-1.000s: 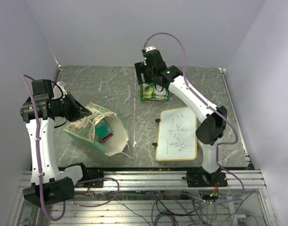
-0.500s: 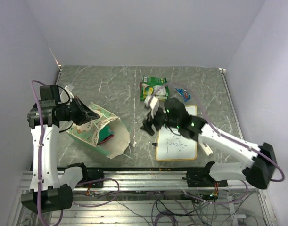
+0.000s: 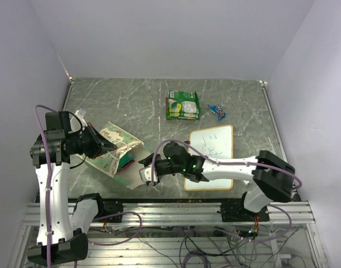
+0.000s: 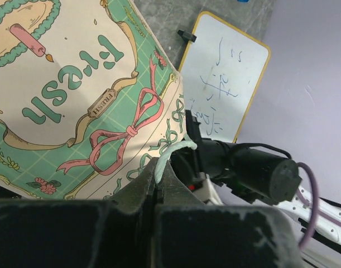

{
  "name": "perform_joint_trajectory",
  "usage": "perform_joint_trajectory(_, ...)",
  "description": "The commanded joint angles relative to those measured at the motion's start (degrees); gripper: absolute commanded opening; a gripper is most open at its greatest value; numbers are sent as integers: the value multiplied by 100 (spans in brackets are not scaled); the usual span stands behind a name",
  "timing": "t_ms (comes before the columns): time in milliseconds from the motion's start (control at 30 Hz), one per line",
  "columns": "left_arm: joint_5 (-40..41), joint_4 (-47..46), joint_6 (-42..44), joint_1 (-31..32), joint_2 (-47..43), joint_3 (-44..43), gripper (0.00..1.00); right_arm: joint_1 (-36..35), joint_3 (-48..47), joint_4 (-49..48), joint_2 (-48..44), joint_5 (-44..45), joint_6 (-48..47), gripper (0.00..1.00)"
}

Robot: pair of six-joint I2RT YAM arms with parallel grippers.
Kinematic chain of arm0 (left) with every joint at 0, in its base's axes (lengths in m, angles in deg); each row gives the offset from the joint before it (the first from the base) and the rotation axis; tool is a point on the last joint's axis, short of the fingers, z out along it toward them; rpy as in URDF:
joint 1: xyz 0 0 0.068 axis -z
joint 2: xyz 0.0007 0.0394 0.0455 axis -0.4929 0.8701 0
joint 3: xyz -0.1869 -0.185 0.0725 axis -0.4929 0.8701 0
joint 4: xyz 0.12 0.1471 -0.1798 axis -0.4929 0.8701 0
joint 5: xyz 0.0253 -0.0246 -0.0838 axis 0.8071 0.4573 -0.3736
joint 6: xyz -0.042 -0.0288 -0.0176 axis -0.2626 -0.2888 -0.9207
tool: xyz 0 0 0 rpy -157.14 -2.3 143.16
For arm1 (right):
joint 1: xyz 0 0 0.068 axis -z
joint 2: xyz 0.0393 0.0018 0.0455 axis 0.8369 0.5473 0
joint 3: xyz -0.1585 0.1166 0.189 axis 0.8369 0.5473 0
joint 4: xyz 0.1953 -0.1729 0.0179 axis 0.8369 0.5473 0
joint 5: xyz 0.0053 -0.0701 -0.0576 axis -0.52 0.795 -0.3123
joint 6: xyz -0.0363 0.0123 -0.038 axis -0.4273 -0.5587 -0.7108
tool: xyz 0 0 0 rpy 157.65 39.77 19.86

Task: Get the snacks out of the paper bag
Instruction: Pick up the snack from the paper bag.

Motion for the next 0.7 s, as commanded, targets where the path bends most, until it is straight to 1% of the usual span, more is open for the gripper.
perform_joint_trajectory(0, -95, 147, 153, 45, -106, 37, 7, -96, -141, -1297, 548, 172, -1065, 48)
perform_joint_trajectory(100, -324, -187, 11, 45, -199, 136, 7, -117, -335, -1531, 1020, 351, -1346, 47)
perform_joint_trajectory(300, -530, 10, 376, 47, 17, -55, 7, -133, -757, -1688, 1848, 727, -1813, 45)
perform_joint_trajectory(467, -744, 55, 534, 44, 14, -31, 7, -135, -944, -1707, 2252, 915, -1864, 44)
perform_joint_trajectory(567, -837, -19, 555, 47, 5, 41, 7, -138, -1184, -1896, 2473, 944, -1756, 44)
perform_joint_trajectory(667, -933, 114, 689, 42, 69, -34, 7, -142, -1370, -1875, 2733, 1007, -1786, 44)
